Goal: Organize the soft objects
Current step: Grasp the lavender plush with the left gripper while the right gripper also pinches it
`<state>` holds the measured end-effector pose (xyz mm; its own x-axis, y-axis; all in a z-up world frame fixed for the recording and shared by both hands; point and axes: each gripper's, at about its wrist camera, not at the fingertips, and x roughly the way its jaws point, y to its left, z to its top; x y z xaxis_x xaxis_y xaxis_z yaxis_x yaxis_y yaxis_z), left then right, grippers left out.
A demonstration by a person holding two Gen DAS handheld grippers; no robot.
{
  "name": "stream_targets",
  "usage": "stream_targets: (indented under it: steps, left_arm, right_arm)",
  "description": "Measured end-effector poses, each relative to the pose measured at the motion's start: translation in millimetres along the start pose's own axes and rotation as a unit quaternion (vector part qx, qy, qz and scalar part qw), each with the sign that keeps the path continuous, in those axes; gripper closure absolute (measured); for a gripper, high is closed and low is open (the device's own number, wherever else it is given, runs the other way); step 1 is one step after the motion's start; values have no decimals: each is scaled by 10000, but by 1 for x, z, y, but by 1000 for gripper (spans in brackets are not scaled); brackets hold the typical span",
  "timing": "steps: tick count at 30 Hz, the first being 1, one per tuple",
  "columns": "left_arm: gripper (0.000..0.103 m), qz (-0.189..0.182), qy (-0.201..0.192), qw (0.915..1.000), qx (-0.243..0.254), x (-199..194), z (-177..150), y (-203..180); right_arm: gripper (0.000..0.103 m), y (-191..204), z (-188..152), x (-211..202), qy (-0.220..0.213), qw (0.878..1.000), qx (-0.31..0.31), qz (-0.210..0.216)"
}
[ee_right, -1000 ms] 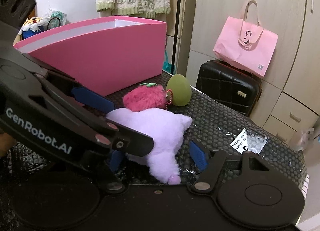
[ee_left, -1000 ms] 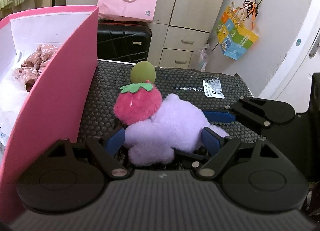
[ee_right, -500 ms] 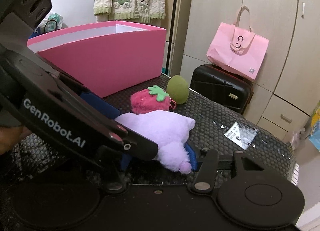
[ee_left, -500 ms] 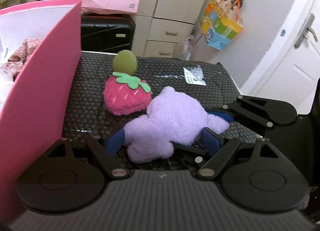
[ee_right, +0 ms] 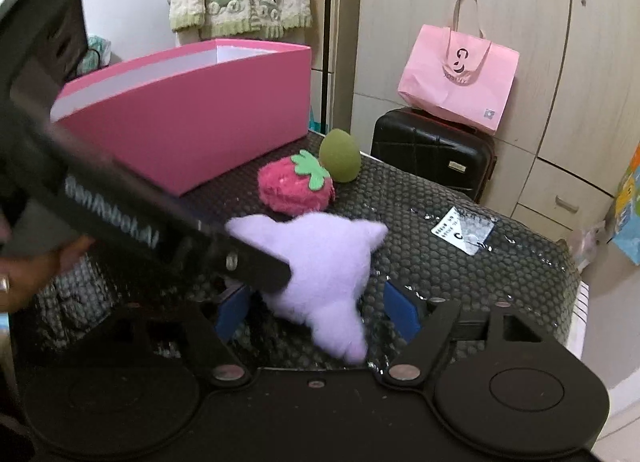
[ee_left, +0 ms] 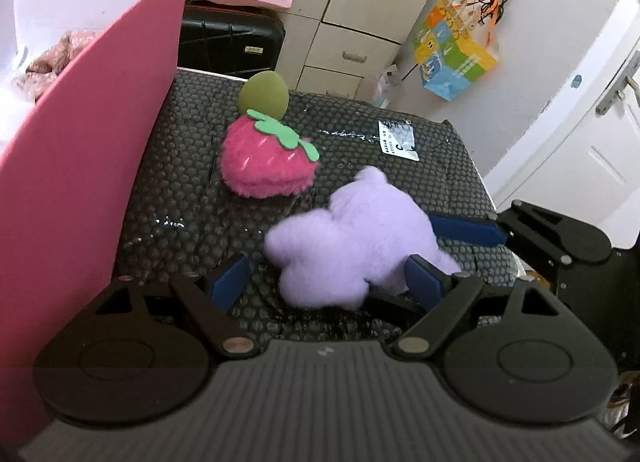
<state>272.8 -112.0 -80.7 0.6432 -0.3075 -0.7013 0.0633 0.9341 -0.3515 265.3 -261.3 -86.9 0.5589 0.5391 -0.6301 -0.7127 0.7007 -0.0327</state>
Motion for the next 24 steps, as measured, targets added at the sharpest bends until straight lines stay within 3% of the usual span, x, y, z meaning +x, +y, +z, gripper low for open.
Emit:
stream_targets:
  steps: [3, 5, 7, 10, 14, 24]
  left_arm:
    - [19, 11, -21, 10000, 6, 0, -1, -2]
    - [22, -36, -19, 10000, 38, 0, -3, -3]
    - [31, -67, -21, 9998, 174, 0, -4, -6]
    - [33, 27, -141, 9988, 470, -3, -7, -13]
    - [34, 61, -222, 9970, 738, -8, -9, -19]
    - [34, -266, -71, 9944, 1022, -31, -20, -21]
  right_arm:
    - [26, 2, 2, 5, -42, 9999, -143, -72]
    - [34, 6, 1, 7, -42, 9997, -218, -31]
    - [37, 8, 1, 9, -46, 9998, -202, -8]
    - [39, 14, -2, 9, -66, 9996, -237, -117]
    - [40, 16, -4, 7, -102, 9996, -172, -221]
    - [40, 32, -13, -18, -164, 9993, 107, -321]
